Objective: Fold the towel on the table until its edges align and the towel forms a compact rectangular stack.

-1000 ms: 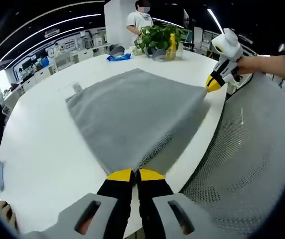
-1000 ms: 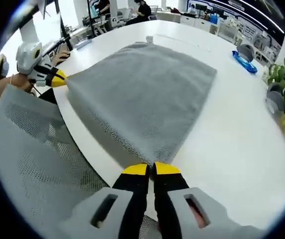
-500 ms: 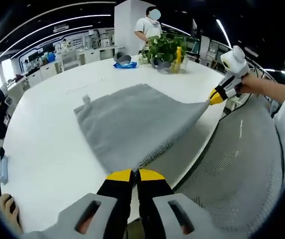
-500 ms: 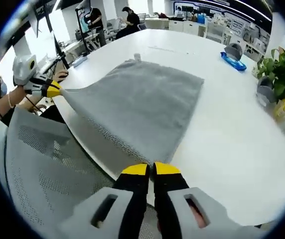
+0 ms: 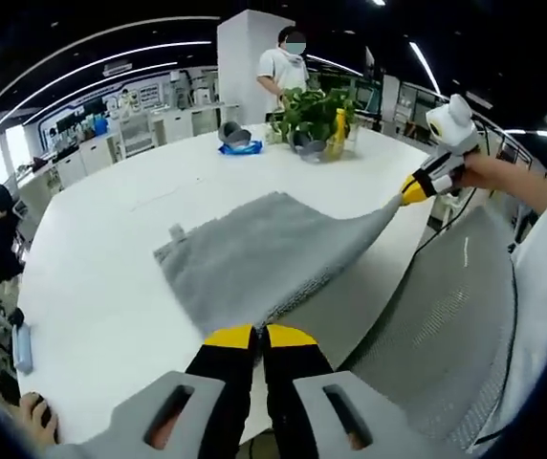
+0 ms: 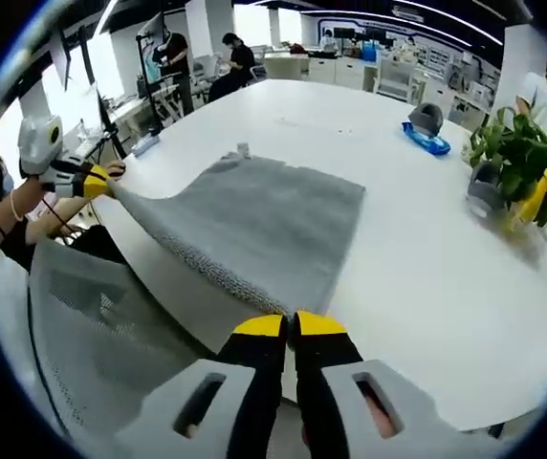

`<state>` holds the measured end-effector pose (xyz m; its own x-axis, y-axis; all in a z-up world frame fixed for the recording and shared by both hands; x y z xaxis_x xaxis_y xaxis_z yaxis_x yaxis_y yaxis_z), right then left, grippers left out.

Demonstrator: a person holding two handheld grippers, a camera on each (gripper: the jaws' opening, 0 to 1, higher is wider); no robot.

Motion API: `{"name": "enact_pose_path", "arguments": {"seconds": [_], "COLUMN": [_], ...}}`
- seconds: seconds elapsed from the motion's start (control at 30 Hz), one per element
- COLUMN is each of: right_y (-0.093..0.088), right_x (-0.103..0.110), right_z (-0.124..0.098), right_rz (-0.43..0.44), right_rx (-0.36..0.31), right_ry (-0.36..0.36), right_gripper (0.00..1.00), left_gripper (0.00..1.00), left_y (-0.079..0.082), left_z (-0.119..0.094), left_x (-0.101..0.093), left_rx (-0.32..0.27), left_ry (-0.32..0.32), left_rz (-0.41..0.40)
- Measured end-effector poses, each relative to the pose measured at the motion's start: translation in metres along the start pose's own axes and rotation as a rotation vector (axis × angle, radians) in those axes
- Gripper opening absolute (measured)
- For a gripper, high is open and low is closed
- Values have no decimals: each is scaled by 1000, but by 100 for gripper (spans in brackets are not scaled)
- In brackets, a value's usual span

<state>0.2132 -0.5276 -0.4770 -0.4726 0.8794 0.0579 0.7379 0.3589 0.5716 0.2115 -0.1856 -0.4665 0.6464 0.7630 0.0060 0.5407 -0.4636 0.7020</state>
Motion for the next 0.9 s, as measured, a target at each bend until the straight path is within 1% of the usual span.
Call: {"name": "enact_pose_path", "arguments": {"seconds": [0.07,0.2,0.37,0.47,0.73,0.83,0.9], "right_y": [3,8,12,15,29,35,40], "right_x": [-1,-2,-4,-4,-8,-10,-11], "right_z": [-5,-13,-19,-22,-25,-21,-18], "right_rz": [11,3,-14,-17,-42,-45,-50], "right_rx": [-15,-34,-37,-43,-67,-72,-74], "right_ry": [0,-7,-17,-22,-31,-39,-51], "right_gripper": [0,0,0,0,0,0,0], "left_gripper": [3,3,3,4,4,4,4], "left_y": [4,9,16,21,30,34,37], "left_z": [-3,-7,-13,-16,-18,-13,-9], "left_x": [-1,-3,-6,-4,1,4,8], "left_rx": [-7,-10,-17,-31,-50,-53,-42], "left_ry": [2,2,6,8,19,30,37], "left_rz": [11,21,42,47,44,45,46]}}
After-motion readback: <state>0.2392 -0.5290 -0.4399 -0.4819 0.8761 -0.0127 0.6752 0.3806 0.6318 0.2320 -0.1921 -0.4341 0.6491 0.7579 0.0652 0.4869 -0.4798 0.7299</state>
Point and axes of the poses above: the point that each gripper's makers call its tool centre point, and the gripper's own axes: z roughly forward along the fingers, x roughly to its left, y roughly out of its top, the point moved 6 cm from there along -z, roughly backward along the fingers, and after that the axes turned 5 degrees about x, right-handed, at the moved point
